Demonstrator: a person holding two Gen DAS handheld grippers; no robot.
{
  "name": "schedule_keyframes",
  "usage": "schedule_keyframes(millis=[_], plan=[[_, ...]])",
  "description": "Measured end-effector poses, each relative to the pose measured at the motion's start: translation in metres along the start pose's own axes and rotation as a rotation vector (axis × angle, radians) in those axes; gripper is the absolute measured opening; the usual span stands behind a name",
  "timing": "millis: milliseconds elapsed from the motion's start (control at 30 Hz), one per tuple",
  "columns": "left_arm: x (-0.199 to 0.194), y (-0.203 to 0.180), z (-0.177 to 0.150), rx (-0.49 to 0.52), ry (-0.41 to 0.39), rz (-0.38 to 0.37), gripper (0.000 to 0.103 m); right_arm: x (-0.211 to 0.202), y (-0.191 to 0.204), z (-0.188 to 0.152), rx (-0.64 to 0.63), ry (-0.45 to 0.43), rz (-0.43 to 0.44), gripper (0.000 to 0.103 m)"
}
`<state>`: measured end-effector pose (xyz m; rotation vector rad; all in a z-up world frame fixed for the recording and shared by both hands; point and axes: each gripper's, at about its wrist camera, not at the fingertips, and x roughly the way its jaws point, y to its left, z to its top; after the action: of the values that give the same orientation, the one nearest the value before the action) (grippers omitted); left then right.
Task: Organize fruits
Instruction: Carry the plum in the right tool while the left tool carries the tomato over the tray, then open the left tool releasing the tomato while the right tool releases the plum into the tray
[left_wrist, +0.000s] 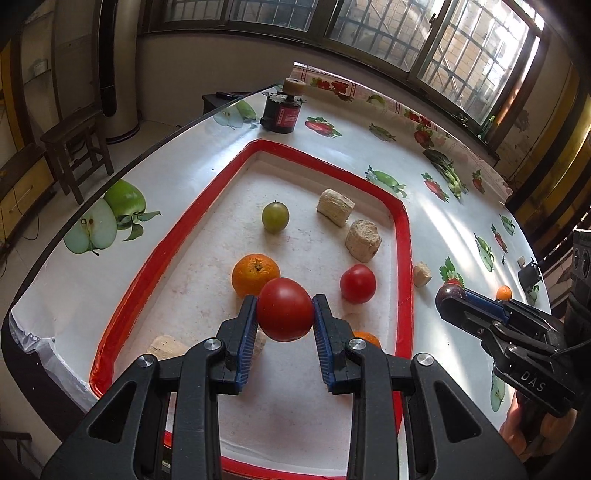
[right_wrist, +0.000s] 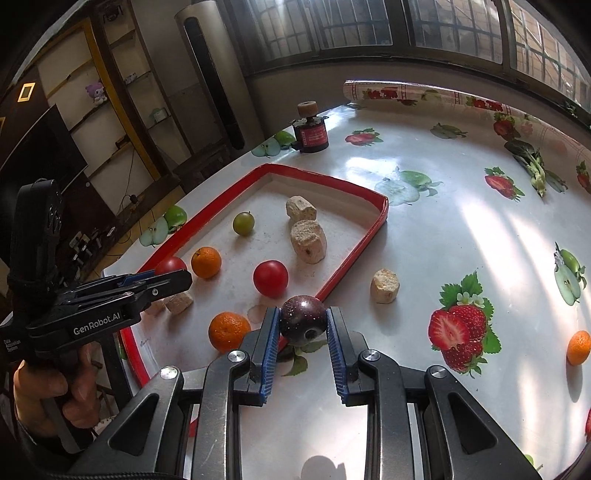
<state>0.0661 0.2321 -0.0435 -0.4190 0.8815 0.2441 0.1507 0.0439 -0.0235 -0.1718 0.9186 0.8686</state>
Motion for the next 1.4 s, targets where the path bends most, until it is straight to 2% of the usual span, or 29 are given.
schedule_keyframes(millis=[233, 400, 567, 900, 1233, 1400], plan=[[0.015, 0.001, 0.023, 0.016, 0.011, 0.021, 0.027, 0.023, -0.013, 0.032, 0.020, -0.009, -0.009, 0.026], [0.032, -0.017, 0.037, 0.061, 0.033, 0.011, 0.027, 0.044, -0.026, 0.058, 0.042, -0.004, -0.029, 0.026], [0.050, -0.037, 0.037, 0.104, 0.066, -0.007, 0.027, 0.068, -0.030, 0.074, 0.035, 0.012, -0.034, 0.026], [0.071, -0.035, 0.035, 0.099, 0.111, 0.004, 0.027, 0.101, -0.036, 0.077, 0.025, 0.056, -0.037, 0.026], [0.076, -0.035, 0.034, 0.087, 0.118, 0.021, 0.027, 0.109, -0.036, 0.078, 0.019, 0.062, -0.044, 0.027], [0.070, -0.035, 0.034, 0.077, 0.113, 0.026, 0.041, 0.105, -0.036, 0.078, 0.021, 0.061, -0.031, 0.032]])
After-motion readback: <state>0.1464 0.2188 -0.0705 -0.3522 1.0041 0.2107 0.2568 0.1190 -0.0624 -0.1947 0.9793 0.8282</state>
